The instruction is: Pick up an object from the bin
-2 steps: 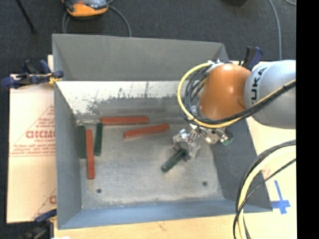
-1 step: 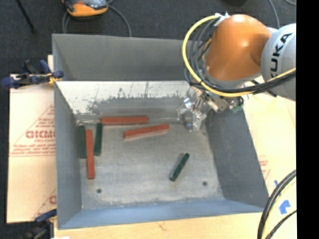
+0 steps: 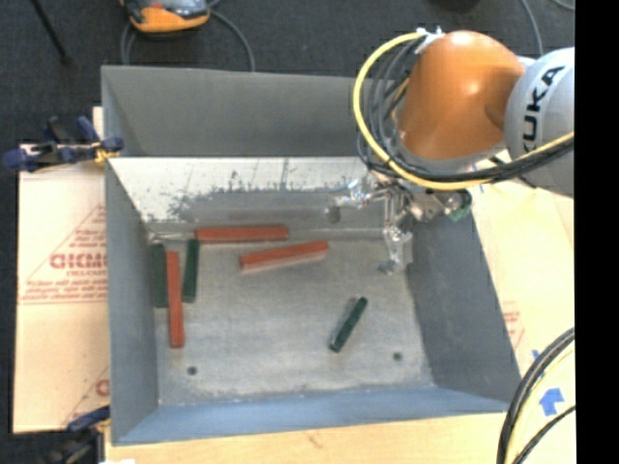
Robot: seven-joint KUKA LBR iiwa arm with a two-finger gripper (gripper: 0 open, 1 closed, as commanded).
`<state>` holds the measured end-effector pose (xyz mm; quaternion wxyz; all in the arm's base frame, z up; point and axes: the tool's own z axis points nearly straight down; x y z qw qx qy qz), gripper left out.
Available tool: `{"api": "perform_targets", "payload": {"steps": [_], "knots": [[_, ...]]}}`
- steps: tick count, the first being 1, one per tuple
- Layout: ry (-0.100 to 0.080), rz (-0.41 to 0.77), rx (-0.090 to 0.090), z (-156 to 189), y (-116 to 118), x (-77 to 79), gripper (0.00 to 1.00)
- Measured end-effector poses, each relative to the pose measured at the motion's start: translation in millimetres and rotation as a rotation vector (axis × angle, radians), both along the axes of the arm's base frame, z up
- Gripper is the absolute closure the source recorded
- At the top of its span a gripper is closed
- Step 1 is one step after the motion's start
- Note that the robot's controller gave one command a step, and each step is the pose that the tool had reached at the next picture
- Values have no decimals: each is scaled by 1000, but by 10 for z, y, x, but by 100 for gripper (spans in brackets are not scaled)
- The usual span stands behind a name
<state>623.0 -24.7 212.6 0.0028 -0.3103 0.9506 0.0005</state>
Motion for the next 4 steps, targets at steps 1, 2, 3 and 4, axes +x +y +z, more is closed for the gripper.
{"api": "perform_targets", "payload": {"steps": [1,2,3,4], "knots": [[0,-1,0,0,0,0,0],[-8,10,-1,-414,-28,-228,0],[-4,92,-5,-1020,-41,-229,0],[1,100,-1,-1405,-59,-563,100]]}}
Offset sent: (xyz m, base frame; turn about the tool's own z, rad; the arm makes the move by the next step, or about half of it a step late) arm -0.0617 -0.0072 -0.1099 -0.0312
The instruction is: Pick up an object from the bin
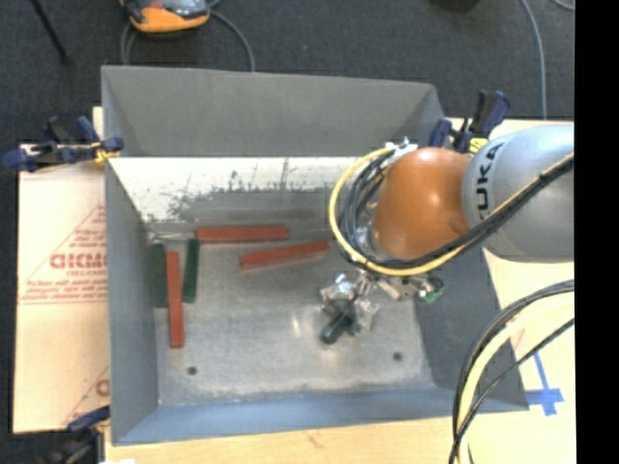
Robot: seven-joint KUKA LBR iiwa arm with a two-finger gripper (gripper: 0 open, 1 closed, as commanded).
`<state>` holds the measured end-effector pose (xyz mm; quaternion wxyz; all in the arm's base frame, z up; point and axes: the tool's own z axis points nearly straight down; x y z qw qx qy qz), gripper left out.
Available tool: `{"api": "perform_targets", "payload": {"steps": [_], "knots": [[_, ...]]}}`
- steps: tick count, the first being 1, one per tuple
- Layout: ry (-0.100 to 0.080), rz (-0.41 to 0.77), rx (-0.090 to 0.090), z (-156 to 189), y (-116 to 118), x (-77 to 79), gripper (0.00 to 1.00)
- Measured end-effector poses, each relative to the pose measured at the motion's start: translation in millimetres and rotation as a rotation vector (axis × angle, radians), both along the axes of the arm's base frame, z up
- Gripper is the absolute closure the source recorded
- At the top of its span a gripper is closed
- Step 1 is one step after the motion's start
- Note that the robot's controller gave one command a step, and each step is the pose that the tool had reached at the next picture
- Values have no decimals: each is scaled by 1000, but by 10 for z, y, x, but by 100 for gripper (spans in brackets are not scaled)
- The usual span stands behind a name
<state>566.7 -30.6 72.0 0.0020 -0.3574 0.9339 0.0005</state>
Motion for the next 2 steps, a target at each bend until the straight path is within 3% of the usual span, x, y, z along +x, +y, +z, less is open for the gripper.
{"api": "perform_targets", "payload": {"steps": [1,2], "knots": [[0,0,0,0,1,0,100],[-8,-24,-3,1927,12,-111,100]]}}
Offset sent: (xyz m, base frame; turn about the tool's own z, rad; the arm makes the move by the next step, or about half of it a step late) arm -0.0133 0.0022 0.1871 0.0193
